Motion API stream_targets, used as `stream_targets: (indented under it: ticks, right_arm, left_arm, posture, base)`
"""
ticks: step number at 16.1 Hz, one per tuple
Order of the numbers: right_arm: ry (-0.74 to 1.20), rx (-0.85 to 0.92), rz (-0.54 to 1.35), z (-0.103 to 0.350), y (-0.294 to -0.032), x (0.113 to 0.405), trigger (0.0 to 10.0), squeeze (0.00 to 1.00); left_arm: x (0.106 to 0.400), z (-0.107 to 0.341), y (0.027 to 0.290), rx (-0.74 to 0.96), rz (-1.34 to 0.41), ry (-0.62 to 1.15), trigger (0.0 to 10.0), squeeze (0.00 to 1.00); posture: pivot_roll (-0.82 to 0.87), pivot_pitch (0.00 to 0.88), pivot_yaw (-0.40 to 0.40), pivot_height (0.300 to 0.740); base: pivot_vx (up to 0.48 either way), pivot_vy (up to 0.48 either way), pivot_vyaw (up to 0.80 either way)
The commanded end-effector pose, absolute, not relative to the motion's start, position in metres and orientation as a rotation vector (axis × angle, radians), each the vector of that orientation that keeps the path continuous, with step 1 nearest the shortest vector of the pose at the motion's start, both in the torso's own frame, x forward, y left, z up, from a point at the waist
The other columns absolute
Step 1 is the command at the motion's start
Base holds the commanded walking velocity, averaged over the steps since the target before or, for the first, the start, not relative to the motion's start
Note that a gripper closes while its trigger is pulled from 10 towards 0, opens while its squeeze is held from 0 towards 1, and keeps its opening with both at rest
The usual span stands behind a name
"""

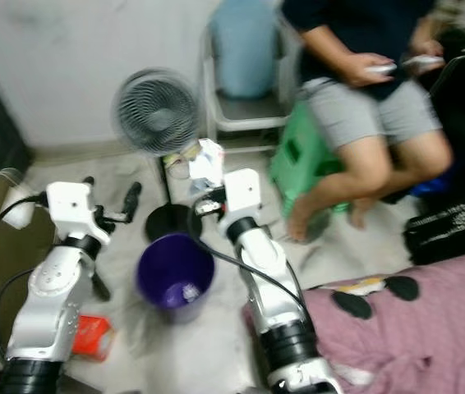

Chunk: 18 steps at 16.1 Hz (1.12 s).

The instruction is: Clean up the room

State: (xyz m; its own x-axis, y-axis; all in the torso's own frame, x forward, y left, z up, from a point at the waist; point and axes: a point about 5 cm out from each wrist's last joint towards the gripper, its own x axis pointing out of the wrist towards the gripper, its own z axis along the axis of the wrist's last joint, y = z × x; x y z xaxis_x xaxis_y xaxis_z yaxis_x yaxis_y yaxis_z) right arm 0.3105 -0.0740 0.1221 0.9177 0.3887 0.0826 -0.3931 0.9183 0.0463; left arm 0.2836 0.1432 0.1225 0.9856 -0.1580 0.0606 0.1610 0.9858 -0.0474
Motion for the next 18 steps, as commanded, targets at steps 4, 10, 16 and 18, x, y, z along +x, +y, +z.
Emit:
stream_targets:
  ticks: [4,10,16,18]
  right_arm:
    - [-0.088,0.065,0.403,0.1259,-0.0702,0.3127,10.0,0.0]
    - [-0.085,0.066,0.397,0.1248,-0.0705,0.3136,10.0,0.0]
    - [-0.087,0.058,0.398,0.125,-0.0699,0.315,10.0,0.0]
    - [-0.087,0.057,0.397,0.1249,-0.0702,0.3156,10.0,0.0]
  left_arm:
    - [0.2854,0.1255,0.1475,-0.035,-0.147,-0.062,10.0,0.0]
    - [0.2866,0.1244,0.147,-0.029,-0.135,-0.053,10.0,0.0]
    - [0.2889,0.1253,0.1445,-0.036,-0.14,-0.056,10.0,0.0]
    - [0.2895,0.1254,0.1441,-0.035,-0.14,-0.056,10.0,0.0]
  posture:
    - [0.05,0.0,-0.035,0.74]
    - [0.05,0.0,-0.033,0.74]
    - [0.04,0.0,-0.033,0.74]
    - [0.04,0.0,-0.034,0.74]
  base:
    - [0.361,0.0,0.76]
    - [0.0,0.0,0.28]
    - [0.0,0.0,0.69]
    - [0.0,0.0,0.8]
